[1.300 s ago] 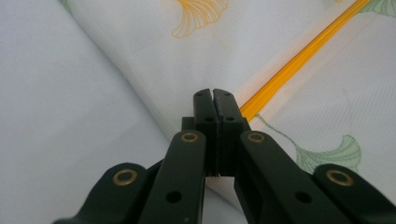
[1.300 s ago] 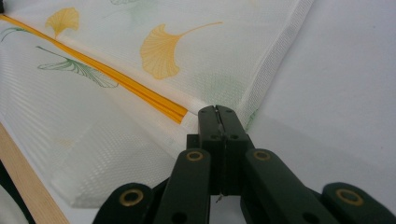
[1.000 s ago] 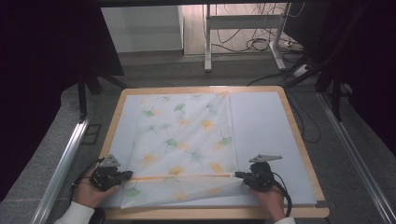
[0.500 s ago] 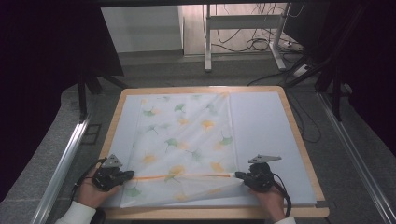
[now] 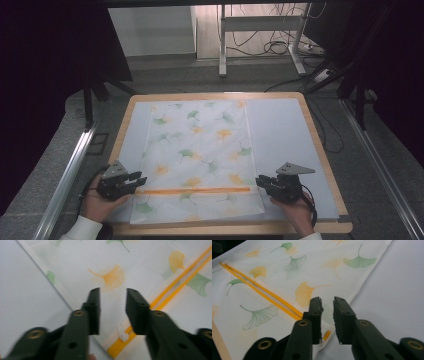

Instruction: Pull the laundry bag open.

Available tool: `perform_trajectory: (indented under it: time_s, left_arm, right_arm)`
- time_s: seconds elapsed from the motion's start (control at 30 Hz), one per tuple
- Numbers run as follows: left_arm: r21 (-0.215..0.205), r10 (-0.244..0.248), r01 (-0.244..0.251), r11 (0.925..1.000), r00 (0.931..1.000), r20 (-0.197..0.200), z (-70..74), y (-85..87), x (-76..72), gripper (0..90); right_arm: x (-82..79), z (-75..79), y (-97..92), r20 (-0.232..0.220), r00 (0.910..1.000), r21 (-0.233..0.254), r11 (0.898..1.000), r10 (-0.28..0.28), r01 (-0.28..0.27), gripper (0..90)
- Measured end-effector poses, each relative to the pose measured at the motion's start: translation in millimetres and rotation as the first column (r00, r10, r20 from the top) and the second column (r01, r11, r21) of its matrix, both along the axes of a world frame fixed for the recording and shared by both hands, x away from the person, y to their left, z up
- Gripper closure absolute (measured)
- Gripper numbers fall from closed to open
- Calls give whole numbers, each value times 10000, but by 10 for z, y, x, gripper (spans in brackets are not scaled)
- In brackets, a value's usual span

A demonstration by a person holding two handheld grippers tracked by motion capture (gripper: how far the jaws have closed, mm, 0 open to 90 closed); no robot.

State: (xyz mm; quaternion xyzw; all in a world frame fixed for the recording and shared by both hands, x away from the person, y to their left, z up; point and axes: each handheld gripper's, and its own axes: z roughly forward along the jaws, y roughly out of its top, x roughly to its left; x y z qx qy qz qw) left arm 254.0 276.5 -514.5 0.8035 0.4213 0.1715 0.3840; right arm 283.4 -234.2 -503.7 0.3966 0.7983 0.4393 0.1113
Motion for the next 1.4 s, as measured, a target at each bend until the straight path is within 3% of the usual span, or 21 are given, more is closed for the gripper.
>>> perform_trajectory:
  time_s: [0.17, 0.27, 0.43, 0.53, 0.77, 1.07, 1.4]
  left_arm:
    - [306, 141, -149, 9994, 9996, 258, 3, -102, 187, 410]
    - [1, 76, -77, 10000, 9992, 389, 20, -162, 308, 365]
    - [391, 32, -47, 9992, 9993, 376, 2, -244, 465, 325]
    - [475, 123, -144, 9988, 9989, 460, -8, -217, 457, 318]
    - [227, 414, -426, 9988, 9977, 533, -12, -115, 407, 308]
    - [459, 32, -51, 9989, 9991, 416, -16, -165, 395, 296]
    - [444, 67, -89, 9990, 9988, 482, -12, -152, 374, 294]
  right_arm:
    - [66, 1, -70, 245, 9982, 79, 9985, -541, 539, 566]
    - [107, 5, -119, 334, 9958, 40, 9964, -852, 851, 503]
    - [135, -8, -224, 346, 9932, -50, 9938, -1109, 1112, 482]
    - [137, -28, -283, 325, 9923, -130, 9927, -1193, 1198, 467]
    - [119, -33, -345, 330, 9908, -85, 9913, -1310, 1314, 426]
    - [113, -44, -321, 293, 9929, -232, 9930, -1155, 1162, 395]
    - [112, -53, -312, 326, 9928, -358, 9926, -1151, 1163, 372]
